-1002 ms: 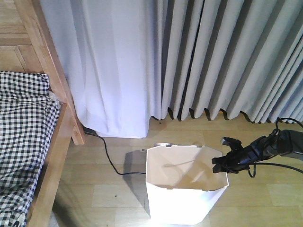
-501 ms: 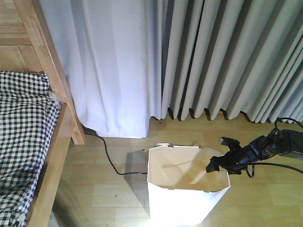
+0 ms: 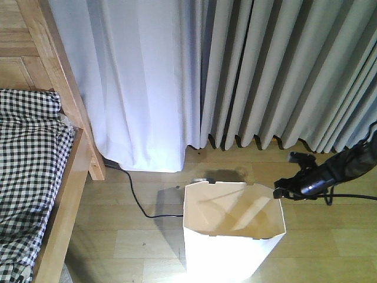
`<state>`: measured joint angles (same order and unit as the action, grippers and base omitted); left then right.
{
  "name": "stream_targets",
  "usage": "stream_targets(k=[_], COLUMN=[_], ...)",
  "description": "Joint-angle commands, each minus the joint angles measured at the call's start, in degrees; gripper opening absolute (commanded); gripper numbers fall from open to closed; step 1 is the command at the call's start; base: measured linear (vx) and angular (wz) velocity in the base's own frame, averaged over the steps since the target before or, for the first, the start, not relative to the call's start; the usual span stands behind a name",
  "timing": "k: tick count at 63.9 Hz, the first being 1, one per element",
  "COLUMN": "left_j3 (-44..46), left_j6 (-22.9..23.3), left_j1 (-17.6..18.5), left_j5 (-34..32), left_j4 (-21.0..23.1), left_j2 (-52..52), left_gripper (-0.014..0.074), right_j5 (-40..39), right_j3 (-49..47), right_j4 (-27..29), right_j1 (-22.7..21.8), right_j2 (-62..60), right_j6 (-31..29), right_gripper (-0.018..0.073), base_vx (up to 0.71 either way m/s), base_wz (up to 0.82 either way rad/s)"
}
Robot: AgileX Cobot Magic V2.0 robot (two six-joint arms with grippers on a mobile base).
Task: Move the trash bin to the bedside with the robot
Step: 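Open the right gripper and lift it away from the bin rim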
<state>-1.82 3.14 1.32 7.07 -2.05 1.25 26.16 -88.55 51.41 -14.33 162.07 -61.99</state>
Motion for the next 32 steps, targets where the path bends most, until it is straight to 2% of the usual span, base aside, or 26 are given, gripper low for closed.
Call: stream_targets(k=[1,14,32], left_j3=[1.38,1.38,1.38], left_j6=[0.2,0.2,0.2], left_j1=[0.02,0.02,0.02], left_j5=[-4.18,-4.18,-4.18], left_j4=[0.12,0.12,0.12], left_j2=[0.26,0.26,0.26], left_gripper=[-0.0006,-0.0006,-0.0006], right_j5=[-2.07,-9.73,-7.36], right_j3=[6.48,22.07,30.5], right_j4=[0.84,0.59,-0.85], right_j1=[-0.16,-0.09,-0.09], right_j2=[-10.94,-31.08,-59.96], right_j6=[-1.83,-2.51,-2.4], right_gripper=[0.05,0.05,0.05], base_vx=[0.0,0.0,0.0], base_wz=[0.0,0.0,0.0])
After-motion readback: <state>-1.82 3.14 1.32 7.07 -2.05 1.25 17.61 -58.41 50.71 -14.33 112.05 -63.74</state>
